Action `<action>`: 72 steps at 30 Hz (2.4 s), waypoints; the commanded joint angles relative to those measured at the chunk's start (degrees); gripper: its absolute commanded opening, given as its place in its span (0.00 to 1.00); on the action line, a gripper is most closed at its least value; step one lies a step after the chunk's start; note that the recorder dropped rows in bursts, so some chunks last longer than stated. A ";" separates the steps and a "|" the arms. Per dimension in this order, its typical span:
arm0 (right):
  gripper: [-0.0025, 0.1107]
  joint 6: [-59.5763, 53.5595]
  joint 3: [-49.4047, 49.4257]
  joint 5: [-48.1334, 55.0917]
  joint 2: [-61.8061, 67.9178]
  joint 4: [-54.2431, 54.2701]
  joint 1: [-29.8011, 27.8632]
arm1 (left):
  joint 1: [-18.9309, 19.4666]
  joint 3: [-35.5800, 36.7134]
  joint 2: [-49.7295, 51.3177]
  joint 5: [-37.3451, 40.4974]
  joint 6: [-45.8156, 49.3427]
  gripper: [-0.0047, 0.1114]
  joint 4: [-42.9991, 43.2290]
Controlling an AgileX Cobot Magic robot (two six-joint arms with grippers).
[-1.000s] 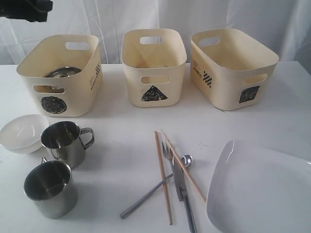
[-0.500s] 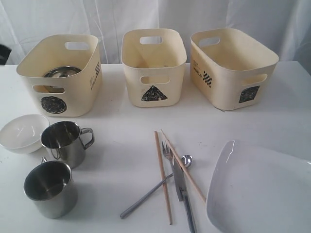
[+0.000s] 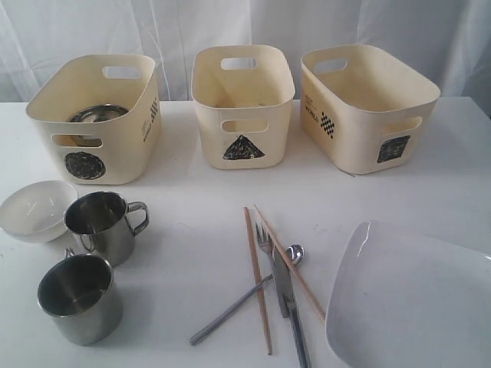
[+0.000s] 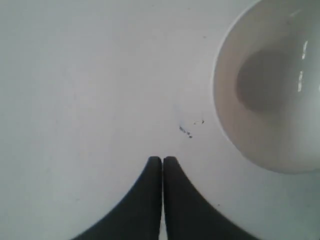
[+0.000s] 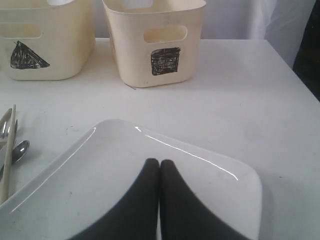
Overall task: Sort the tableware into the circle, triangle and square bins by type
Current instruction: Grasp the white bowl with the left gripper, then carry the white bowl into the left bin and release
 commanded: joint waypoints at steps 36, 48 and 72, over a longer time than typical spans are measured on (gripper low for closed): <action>0.02 1.35 0.09 -0.35 -0.35 0.02 -0.32 | 0.25 0.47 -5.46 -4.40 5.52 0.04 -2.90; 0.02 1.35 0.09 -0.35 -0.35 0.02 -0.32 | -6.03 -0.25 -15.45 -55.53 -2.91 0.04 -27.27; 0.02 1.35 0.09 -0.35 -0.35 0.02 -0.32 | -14.62 -22.62 22.71 -48.63 -23.43 0.53 21.57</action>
